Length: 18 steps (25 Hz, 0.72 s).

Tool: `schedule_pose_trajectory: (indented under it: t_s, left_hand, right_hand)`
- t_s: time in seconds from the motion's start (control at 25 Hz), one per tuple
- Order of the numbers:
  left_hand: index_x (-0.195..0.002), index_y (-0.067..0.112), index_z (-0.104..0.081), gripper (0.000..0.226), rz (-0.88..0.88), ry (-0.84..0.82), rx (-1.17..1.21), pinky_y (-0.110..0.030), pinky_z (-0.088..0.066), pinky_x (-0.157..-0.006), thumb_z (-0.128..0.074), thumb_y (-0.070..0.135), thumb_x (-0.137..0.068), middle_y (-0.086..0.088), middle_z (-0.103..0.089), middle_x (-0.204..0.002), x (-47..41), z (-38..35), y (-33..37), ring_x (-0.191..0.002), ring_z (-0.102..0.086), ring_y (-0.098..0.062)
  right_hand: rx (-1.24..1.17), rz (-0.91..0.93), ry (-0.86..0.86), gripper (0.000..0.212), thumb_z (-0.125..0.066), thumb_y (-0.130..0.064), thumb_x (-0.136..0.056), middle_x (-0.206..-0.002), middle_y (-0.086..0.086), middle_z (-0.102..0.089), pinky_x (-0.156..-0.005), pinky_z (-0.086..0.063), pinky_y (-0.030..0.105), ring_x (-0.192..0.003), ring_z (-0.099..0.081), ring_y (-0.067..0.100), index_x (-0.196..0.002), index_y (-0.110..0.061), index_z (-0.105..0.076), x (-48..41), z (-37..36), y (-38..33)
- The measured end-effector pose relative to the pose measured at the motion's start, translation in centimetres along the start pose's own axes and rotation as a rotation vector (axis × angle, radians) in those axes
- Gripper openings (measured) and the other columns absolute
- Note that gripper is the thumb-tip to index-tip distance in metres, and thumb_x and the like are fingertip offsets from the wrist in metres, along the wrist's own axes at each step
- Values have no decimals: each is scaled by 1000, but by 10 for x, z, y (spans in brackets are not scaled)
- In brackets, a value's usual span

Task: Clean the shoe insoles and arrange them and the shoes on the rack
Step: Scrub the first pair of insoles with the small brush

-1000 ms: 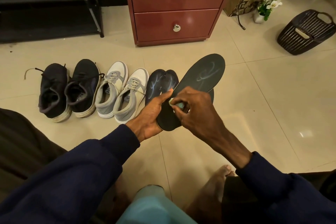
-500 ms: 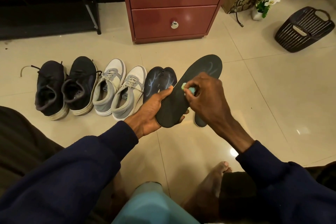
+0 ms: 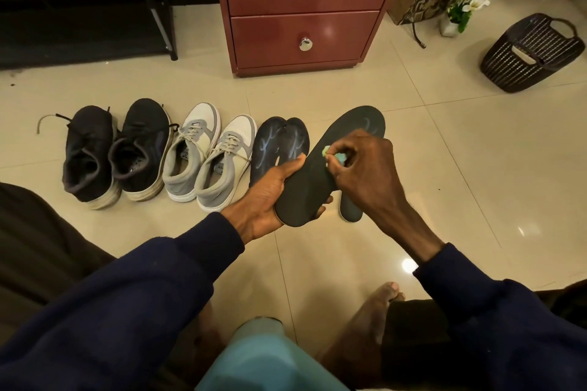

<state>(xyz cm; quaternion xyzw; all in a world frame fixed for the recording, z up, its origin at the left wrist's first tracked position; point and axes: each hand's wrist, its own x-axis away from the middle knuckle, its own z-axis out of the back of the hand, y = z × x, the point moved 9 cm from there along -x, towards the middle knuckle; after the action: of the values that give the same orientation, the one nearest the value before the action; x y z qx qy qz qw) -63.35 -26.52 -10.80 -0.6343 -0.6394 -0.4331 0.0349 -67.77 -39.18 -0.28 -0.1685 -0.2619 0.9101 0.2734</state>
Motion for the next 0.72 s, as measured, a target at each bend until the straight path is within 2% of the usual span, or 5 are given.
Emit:
schedule_pose_trajectory:
  t_s: [0.16,0.28,0.36,0.6,0.72]
  left_hand:
    - [-121,12,-69,36,-9,-5,57,-47,-51,-86,-59,41,-102,-16,-69,-115,2,2,1,-94,-67,-28]
    - [-129,8,-66,43,-8,-13,38,-46,-54,-83,-57,42,-103,-20,-68,-120,2,0,1,-96,-67,-31]
    - [-138,6,-60,51,7,-20,6,-45,-55,-82,-55,43,-104,-23,-66,-123,1,-1,-1,-97,-66,-33]
    - [-121,11,-68,36,-4,38,30,-47,-53,-83,-60,41,-102,-15,-70,-111,4,5,-2,-91,-67,-28]
    - [-134,6,-62,49,9,-6,0,-46,-54,-82,-57,43,-103,-22,-67,-119,1,0,-3,-95,-67,-32]
  right_hand:
    - [-117,149,-219,9,-79,-14,-83,-91,1,-68,-71,-52,15,-79,-61,10,-91,-12,-77,24,-25,-35]
    - [-65,106,-84,7,-79,-13,-82,-90,1,-68,-68,-49,10,-76,-60,9,-89,-13,-76,5,-8,-20]
    - [-57,39,27,11,-78,-13,-81,-90,1,-69,-69,-54,17,-76,-62,9,-90,-14,-73,-3,5,-3]
    - [-74,212,-114,17,-82,-12,-79,-92,6,-70,-74,-55,22,-78,-63,14,-93,-9,-74,28,-21,-38]
    - [-7,120,-19,11,-80,-12,-80,-92,5,-71,-71,-52,18,-77,-63,13,-90,-12,-77,4,-3,-13]
